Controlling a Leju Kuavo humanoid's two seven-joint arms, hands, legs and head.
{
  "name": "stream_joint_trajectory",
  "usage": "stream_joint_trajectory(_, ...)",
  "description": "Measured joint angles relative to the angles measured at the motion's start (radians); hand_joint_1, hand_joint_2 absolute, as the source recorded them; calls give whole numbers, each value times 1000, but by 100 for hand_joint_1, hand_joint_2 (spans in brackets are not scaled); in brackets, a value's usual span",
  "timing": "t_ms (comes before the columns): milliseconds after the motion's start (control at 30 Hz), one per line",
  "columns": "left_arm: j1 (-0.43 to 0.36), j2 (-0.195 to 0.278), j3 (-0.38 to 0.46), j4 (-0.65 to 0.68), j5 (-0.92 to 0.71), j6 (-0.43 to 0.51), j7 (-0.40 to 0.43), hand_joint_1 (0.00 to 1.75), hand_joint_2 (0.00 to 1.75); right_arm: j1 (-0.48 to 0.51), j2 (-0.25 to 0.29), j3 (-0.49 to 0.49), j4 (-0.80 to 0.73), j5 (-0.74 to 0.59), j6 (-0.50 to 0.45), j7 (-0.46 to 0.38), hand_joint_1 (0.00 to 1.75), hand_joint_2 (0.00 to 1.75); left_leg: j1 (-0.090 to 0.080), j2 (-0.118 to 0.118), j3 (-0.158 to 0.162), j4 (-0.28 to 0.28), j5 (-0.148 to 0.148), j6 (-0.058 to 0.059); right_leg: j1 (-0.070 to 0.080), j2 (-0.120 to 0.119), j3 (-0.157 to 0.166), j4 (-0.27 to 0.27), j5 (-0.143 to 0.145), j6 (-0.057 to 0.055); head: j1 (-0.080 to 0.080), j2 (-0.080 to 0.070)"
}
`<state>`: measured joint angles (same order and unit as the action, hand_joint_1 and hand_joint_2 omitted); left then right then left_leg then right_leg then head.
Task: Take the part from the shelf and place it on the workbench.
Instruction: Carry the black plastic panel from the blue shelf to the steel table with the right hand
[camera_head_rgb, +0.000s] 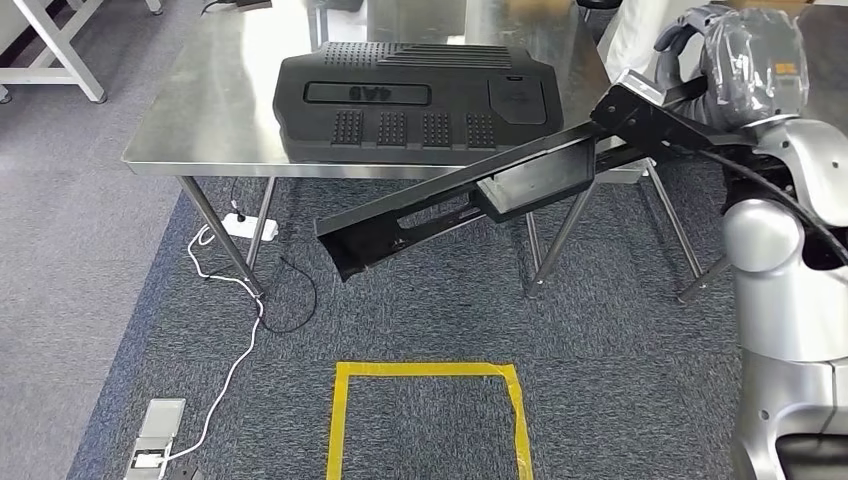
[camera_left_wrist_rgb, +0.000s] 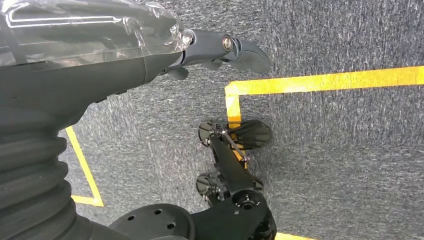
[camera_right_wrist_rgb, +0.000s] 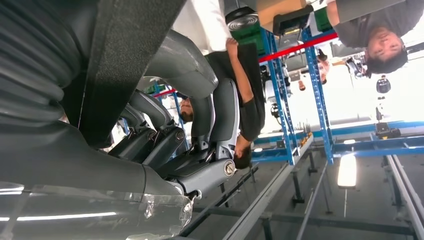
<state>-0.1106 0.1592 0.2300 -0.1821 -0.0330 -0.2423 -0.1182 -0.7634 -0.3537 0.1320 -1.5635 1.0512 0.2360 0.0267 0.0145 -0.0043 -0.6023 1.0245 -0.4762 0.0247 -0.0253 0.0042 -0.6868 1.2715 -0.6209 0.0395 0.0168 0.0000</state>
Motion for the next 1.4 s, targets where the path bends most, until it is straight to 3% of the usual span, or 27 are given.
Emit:
stream_joint_trajectory(33, 0, 0, 0, 0, 0, -1, 0, 0, 175, 0, 0, 0, 0, 0, 0, 0, 175, 175, -3, 0, 5, 0, -4, 3, 1, 0, -29, 38, 0, -2, 5, 0)
stream_joint_trajectory(67, 0, 0, 0, 0, 0, -2, 1, 0, 175, 0, 0, 0, 0, 0, 0, 0, 175, 175, -5, -1, 10, 1, -9, 5, 2, 0, -40, 38, 21, -6, 10, 0)
stream_joint_trajectory(100, -1, 0, 0, 0, 0, -3, 2, 0, 175, -1, 0, 0, 0, 0, -1, 0, 175, 175, -8, -2, 18, 1, -15, 5, 4, 0, -31, -2, 60, -11, 14, 0)
stream_joint_trajectory(167, -4, 1, 0, 0, 0, -4, 2, 0, 175, -4, 0, 0, 0, 0, -2, 0, 175, 175, -12, -4, 33, 2, -27, 2, 12, -1, 17, -135, 142, -25, 21, 0)
stream_joint_trajectory(233, -8, 2, 0, 0, 0, -7, 3, 0, 175, -10, 0, 0, 0, 0, -4, 0, 175, 175, -15, -5, 38, 2, -35, -5, 20, -3, 51, -220, 167, -35, 24, 0)
stream_joint_trajectory(333, -11, 4, 0, 0, -1, -10, 4, 0, 175, -14, 0, 0, 0, 1, -6, 0, 175, 175, -15, -3, 44, -1, -43, -20, 19, -2, 62, -240, 158, -43, 22, 0)
stream_joint_trajectory(400, -13, 7, 0, -1, -1, -11, 5, 0, 175, -16, 1, 1, 0, 1, -7, 0, 175, 175, -15, -2, 31, 42, -67, -32, 12, -3, 74, -251, 156, -51, 13, 0)
stream_joint_trajectory(500, -13, 11, 0, 0, 0, -11, 6, 0, 175, -17, 2, 1, 1, 2, -8, 0, 175, 175, -7, -1, -68, 222, -134, -45, 11, -5, 88, -254, 145, -60, -9, 0)
stream_joint_trajectory(533, -11, 11, 0, 0, 0, -11, 6, 0, 175, -17, 3, 1, 1, 2, -8, 0, 175, 175, -4, -1, -99, 265, -137, -48, 11, -5, 94, -254, 140, -61, -14, 0)
stream_joint_trajectory(567, -10, 11, -1, 0, 0, -11, 6, 0, 175, -16, 4, 1, 1, 2, -8, 0, 175, 175, -1, -1, -115, 273, -122, -50, 10, -5, 100, -254, 134, -60, -19, 0)
stream_joint_trajectory(600, -9, 11, -1, 0, 0, -10, 6, 0, 175, -16, 5, 1, 1, 2, -8, 0, 175, 175, 1, -1, -110, 242, -87, -51, 9, -4, 110, -253, 126, -58, -23, 0)
stream_joint_trajectory(633, -9, 12, -1, 0, 0, -10, 6, 0, 175, -16, 6, 1, 1, 2, -8, 0, 175, 175, 3, -1, -88, 177, -40, -51, 9, -4, 121, -253, 118, -55, -28, 0)
stream_joint_trajectory(700, -10, 12, 0, 0, 0, -9, 6, 0, 175, -17, 7, 1, 2, 3, -9, 0, 175, 175, 2, -2, -41, 57, 14, -47, 10, -3, 136, -251, 102, -45, -35, 0)
stream_joint_trajectory(733, -10, 12, 0, 0, 0, -9, 6, 0, 175, -17, 8, 1, 2, 4, -11, 0, 175, 175, 0, -2, -28, 26, 18, -42, 11, -3, 140, -252, 98, -38, -37, 0)
stream_joint_trajectory(833, -9, 13, 0, 0, 1, -8, 8, 0, 175, -17, 9, 2, 3, 8, -18, -1, 175, 175, -3, -3, -16, 8, 5, -24, 9, 0, 144, -248, 96, -21, -33, 0)
stream_joint_trajectory(900, -10, 13, 0, 0, 1, -8, 9, 0, 175, -18, 10, 2, 4, 8, -23, -2, 175, 175, 0, -4, -1, -1, 0, -12, 7, -1, 133, -209, 81, -13, -26, 0)
stream_joint_trajectory(933, -10, 13, 0, 0, 1, -8, 9, 0, 175, -19, 10, 2, 4, 9, -24, -3, 175, 175, 1, -4, 7, -4, -3, -6, 7, -2, 108, -161, 61, -10, -20, 0)
stream_joint_trajectory(1033, -9, 13, 0, 0, 1, -8, 9, 0, 175, -16, 11, 3, 6, 9, -27, -4, 175, 175, -2, -4, 22, -5, -16, 4, 8, -2, -11, 19, 3, -6, -1, 0)
stream_joint_trajectory(1067, -9, 13, 0, 0, 1, -8, 9, 0, 175, -14, 11, 3, 7, 9, -27, -4, 175, 175, -3, -4, 28, -5, -22, 4, 8, -2, -35, 34, 13, -7, 3, 0)
stream_joint_trajectory(1100, -9, 13, 0, 0, 1, -8, 9, 0, 175, -13, 11, 3, 8, 9, -27, -4, 175, 175, -4, -4, 37, -4, -29, 4, 8, -2, -39, 12, 44, -10, 7, 0)
stream_joint_trajectory(1167, -9, 13, 0, 0, 1, -8, 9, 0, 175, -12, 12, 3, 8, 9, -28, -4, 175, 175, -6, -5, 58, -5, -45, 0, 10, -2, -4, -113, 139, -20, 14, 0)
stream_joint_trajectory(1200, -9, 13, 0, 0, 1, -8, 10, 0, 175, -12, 12, 3, 9, 9, -28, -4, 175, 175, -6, -6, 66, -6, -52, -3, 14, -3, 14, -171, 164, -23, 16, 0)
stream_joint_trajectory(1233, -10, 13, 0, 0, 1, -8, 10, 0, 175, -13, 12, 4, 10, 9, -29, -4, 175, 175, -6, -5, 70, -7, -58, -8, 18, -4, 27, -210, 178, -28, 18, 0)
stream_joint_trajectory(1300, -10, 13, -1, 0, 1, -6, 11, 0, 175, -13, 13, 4, 13, 11, -32, -3, 175, 175, -7, -4, 77, -5, -62, -21, 24, -4, 33, -235, 170, -38, 19, 0)
stream_joint_trajectory(1400, -11, 13, -1, 0, 1, -2, 14, 0, 175, -12, 14, 4, 13, 14, -37, -4, 175, 175, -8, -3, 74, 35, -70, -39, 16, -3, 61, -250, 168, -54, 11, 0)
